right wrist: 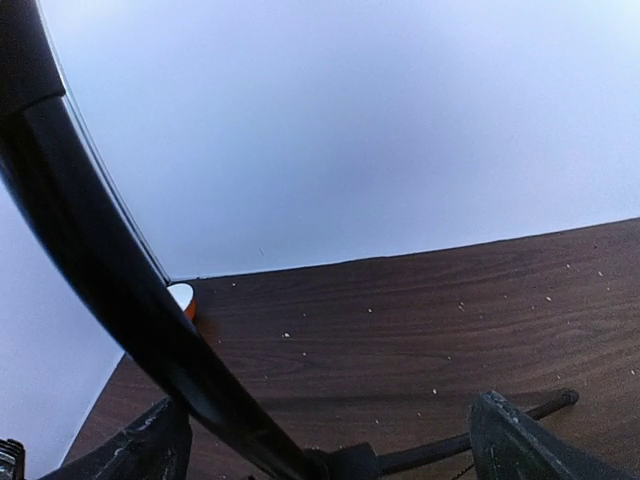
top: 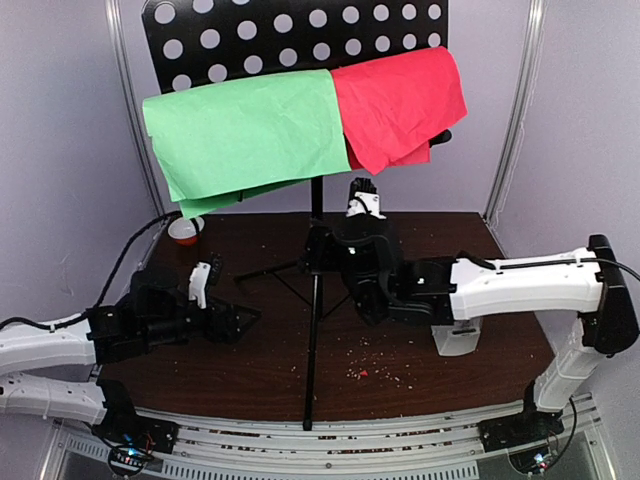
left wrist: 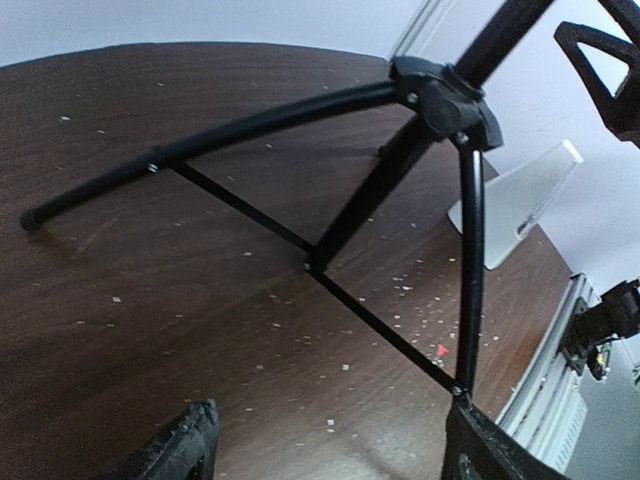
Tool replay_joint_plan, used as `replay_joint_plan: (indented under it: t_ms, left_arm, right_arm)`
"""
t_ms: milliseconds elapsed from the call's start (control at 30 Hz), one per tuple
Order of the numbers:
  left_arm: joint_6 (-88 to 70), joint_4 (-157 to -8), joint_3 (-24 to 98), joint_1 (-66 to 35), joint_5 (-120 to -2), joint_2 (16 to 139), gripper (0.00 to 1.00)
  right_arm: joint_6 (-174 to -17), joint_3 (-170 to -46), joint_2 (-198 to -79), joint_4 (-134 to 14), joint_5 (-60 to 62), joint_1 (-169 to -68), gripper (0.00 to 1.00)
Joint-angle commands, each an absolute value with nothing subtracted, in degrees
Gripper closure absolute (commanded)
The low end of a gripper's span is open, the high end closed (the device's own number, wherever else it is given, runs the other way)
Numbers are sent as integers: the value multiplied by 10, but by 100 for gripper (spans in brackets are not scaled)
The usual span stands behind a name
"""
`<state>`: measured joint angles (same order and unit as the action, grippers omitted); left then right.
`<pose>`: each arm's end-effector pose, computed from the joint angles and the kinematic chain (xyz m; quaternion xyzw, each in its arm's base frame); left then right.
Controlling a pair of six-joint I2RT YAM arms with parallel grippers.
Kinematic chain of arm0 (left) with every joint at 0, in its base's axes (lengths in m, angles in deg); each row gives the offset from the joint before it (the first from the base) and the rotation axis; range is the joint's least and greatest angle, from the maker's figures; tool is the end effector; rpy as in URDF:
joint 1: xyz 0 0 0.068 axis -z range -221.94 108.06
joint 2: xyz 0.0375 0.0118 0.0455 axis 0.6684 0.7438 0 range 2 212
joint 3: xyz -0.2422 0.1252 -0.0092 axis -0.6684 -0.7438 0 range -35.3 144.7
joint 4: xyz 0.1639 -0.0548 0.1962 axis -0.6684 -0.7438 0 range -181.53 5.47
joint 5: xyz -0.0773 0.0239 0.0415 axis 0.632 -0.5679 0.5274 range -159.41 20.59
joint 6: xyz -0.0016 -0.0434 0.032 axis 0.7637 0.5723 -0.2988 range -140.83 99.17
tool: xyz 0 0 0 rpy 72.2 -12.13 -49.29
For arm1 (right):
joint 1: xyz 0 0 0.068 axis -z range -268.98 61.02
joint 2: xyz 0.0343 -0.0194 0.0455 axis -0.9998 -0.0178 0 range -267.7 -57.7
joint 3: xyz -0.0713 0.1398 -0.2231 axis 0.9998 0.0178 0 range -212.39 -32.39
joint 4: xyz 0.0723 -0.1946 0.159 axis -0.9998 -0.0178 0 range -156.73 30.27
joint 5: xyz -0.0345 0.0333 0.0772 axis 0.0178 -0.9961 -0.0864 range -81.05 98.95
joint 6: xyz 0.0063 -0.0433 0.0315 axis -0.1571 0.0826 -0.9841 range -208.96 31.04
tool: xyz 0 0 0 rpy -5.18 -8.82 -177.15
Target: Pack up the instrument practice props
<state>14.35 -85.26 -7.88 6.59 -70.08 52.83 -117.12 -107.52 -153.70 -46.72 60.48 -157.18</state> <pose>0.1340 -0.1511 0.2311 0.0945 0.8340 -0.3590 0.4082 0.1718 0.3547 0.3316 0.0359 0.7358 0.2224 0.6387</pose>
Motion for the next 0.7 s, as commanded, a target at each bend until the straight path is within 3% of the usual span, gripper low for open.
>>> replay_joint_plan:
  t_ms: [0,200,500,567,667]
  left_arm:
    - [246,-706,-56,148,-747,611,18]
    - [248,-641,29,211,-740,776,17]
    - [255,-640,81,215,-770,888,18]
    - [242,-646,93,219,-772,903,26]
    - [223,-682,108,220,-798,908,56]
  right_arm:
    - [-1230,-981,-1449,-460,587,-1573,1]
    - [-1235,-923,-1370,-514,575,-1571,0]
    - [-1225,-886,-1315,-534,560,-1564,0]
    - [-1230,-873,-1307,-535,560,-1562,0]
    - [-1241,-860,-1296,-541,559,-1560,0]
